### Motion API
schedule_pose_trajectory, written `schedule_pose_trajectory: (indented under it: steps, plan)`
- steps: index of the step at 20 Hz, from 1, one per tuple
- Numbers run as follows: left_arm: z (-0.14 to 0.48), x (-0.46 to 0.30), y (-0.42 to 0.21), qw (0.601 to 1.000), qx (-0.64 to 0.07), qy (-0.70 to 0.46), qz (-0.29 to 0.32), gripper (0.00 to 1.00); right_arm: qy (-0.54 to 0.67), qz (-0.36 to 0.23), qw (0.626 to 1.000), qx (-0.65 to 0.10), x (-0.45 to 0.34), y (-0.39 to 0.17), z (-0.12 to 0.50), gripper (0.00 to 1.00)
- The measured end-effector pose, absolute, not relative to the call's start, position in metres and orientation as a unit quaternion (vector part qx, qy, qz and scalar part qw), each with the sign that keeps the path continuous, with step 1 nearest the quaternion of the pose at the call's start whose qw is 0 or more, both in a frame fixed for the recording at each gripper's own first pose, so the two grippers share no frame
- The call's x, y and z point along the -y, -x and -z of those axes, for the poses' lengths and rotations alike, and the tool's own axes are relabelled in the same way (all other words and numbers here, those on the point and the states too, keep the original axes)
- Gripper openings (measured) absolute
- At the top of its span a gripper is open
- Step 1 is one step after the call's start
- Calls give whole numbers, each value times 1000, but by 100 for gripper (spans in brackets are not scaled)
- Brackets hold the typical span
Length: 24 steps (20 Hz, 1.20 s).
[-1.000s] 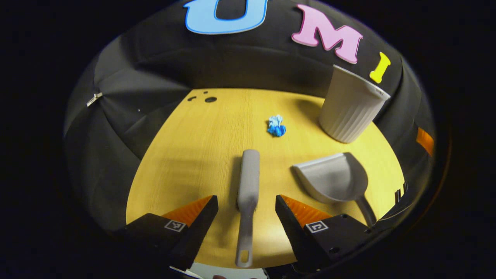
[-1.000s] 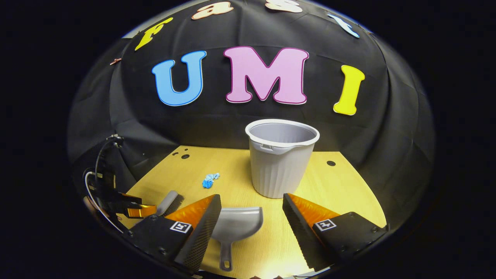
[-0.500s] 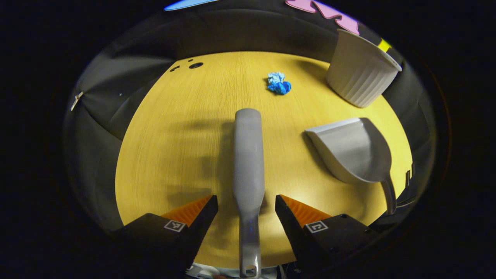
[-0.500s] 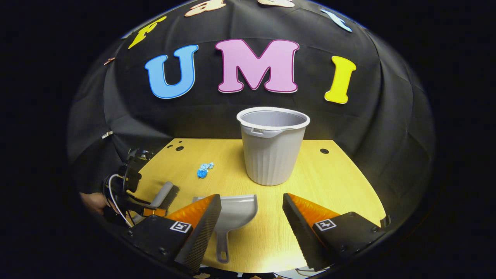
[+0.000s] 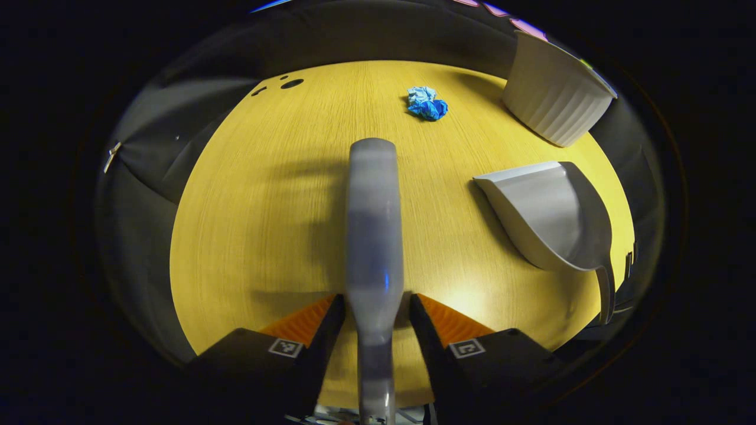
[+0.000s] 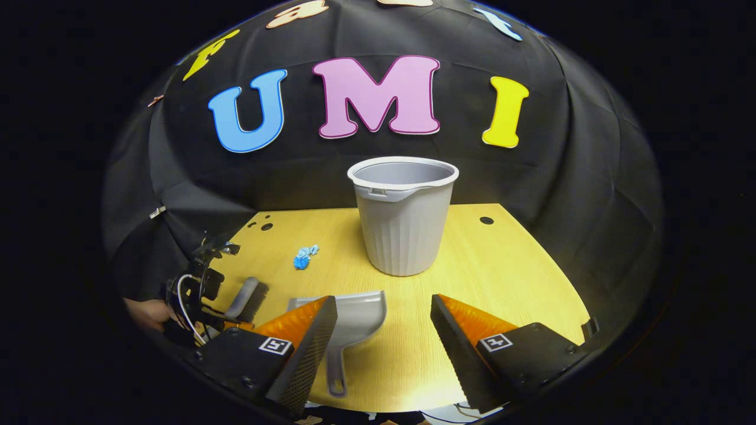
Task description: Pick up the small broom and dustpan from the desktop, sweep the trash into the dustpan with the broom, and then empty the trash into the garbage bin.
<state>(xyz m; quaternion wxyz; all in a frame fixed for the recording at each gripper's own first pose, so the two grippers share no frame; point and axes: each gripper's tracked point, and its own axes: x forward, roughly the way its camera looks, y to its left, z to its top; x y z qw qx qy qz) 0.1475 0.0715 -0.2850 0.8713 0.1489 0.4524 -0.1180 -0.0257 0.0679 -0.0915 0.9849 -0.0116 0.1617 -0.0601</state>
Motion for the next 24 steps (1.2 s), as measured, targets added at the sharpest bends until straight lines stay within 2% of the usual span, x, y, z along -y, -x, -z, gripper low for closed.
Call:
schedule_pose_trajectory:
  steps: [4,6,7,8,12,13,14,24]
  plan:
    - [286,-73,-145,875,-448,-143,113,45,12,44,983,-179,-75,26,101,99]
    - [287,-73,-146,880,-438,-143,115,30,-1,21,977,-211,-86,26,120,99]
    - [286,-73,-146,883,-432,-143,119,27,-6,14,973,-228,-87,27,128,99]
    - [286,-74,-146,886,-425,-141,123,28,-10,11,970,-244,-89,29,137,99]
    - [282,-83,-143,901,-402,-116,114,25,-27,9,954,-298,-92,29,165,99]
    - [280,-84,-140,903,-399,-109,116,22,-26,9,950,-310,-94,27,171,99]
    - [277,-84,-136,905,-396,-100,120,25,-23,6,946,-322,-97,25,179,99]
    - [222,-108,-114,925,-343,-94,130,24,33,1,896,-443,-126,10,259,99]
